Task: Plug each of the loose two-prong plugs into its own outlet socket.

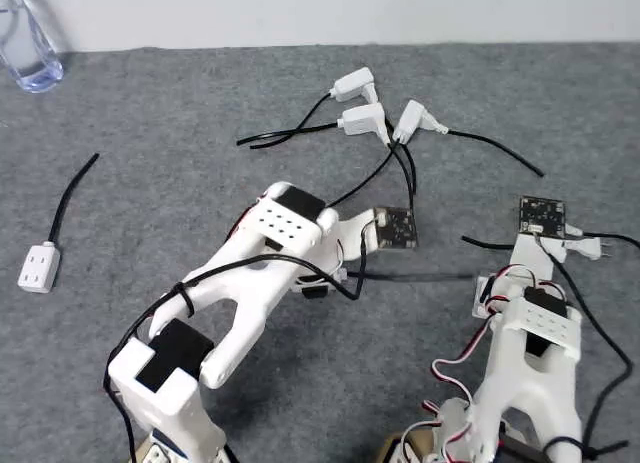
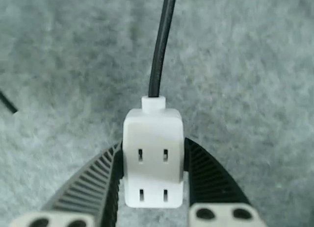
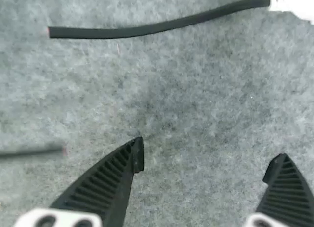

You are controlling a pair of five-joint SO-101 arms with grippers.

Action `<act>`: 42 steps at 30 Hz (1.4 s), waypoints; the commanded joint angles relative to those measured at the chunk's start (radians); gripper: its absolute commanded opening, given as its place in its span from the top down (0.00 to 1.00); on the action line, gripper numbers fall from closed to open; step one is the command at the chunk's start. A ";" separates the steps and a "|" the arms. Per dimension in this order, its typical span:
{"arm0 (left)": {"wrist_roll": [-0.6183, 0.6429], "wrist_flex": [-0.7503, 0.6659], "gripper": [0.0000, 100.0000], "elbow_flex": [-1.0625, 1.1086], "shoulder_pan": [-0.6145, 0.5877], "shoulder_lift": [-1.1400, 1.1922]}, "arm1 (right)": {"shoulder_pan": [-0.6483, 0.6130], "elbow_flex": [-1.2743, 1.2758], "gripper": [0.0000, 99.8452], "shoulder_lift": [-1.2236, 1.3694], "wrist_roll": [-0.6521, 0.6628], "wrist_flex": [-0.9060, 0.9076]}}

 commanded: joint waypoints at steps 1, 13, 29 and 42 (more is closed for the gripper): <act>-0.066 -0.028 0.99 0.005 0.005 -0.008 | 0.012 -0.057 0.63 -0.028 -0.009 -0.022; -0.063 -0.023 0.73 0.002 0.002 -0.009 | 0.008 -0.054 0.63 -0.028 -0.009 -0.039; 0.071 0.172 0.72 -0.242 0.008 -0.129 | 0.008 -0.054 0.63 -0.033 -0.008 -0.051; 0.537 0.437 0.72 -0.329 -0.107 -0.586 | 0.042 -0.032 0.63 -0.036 0.157 -0.084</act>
